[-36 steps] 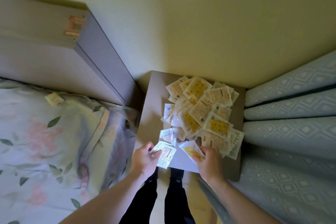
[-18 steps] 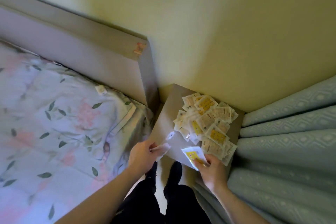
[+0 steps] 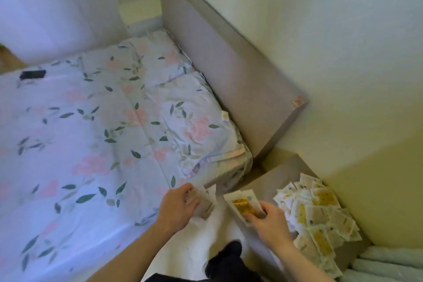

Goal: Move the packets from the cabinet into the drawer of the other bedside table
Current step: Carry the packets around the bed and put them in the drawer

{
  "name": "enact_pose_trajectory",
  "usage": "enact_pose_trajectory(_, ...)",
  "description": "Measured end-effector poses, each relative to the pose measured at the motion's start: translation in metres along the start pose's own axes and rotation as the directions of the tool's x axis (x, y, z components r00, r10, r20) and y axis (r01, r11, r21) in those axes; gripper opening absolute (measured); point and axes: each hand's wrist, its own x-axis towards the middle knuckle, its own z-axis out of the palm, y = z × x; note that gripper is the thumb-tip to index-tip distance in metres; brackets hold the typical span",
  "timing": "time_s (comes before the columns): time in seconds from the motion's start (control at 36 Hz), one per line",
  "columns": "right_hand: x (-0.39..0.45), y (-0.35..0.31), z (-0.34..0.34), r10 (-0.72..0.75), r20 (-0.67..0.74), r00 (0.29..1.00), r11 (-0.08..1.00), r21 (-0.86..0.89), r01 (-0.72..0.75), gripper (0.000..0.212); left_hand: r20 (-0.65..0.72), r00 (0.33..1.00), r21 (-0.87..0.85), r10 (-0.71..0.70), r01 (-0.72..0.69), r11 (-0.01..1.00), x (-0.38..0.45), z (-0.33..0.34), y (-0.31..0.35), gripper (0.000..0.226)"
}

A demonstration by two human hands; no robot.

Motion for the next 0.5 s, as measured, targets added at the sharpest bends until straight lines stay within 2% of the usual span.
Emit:
enact_pose_trajectory(0.14, -0.006, -0.051, 0.086, -0.141, 0.141, 0.98, 0.974, -0.155, 0.163, 0.009, -0.121, 0.984, -0.09, -0.132, 0.121, 0.989, -0.06, -0.061, -0.084, 0.027)
enact_pose_trajectory(0.25, -0.021, -0.09, 0.177, -0.247, 0.241, 0.939, 0.916, -0.258, 0.307, 0.014, -0.205, 0.944, -0.118, -0.257, 0.237, 0.964, -0.118, -0.115, -0.155, 0.037)
enact_pose_trajectory(0.39, -0.056, -0.137, 0.293, -0.353, 0.417, 0.838, 0.819, -0.295, 0.492, 0.014, -0.321, 0.851, -0.175, -0.416, 0.379, 0.909, -0.194, -0.172, -0.244, 0.04)
enact_pose_trajectory(0.5, -0.092, -0.181, 0.376, -0.349, 0.541, 0.765, 0.774, -0.294, 0.561, 0.011, -0.43, 0.724, -0.268, -0.54, 0.468, 0.842, -0.252, -0.212, -0.304, 0.038)
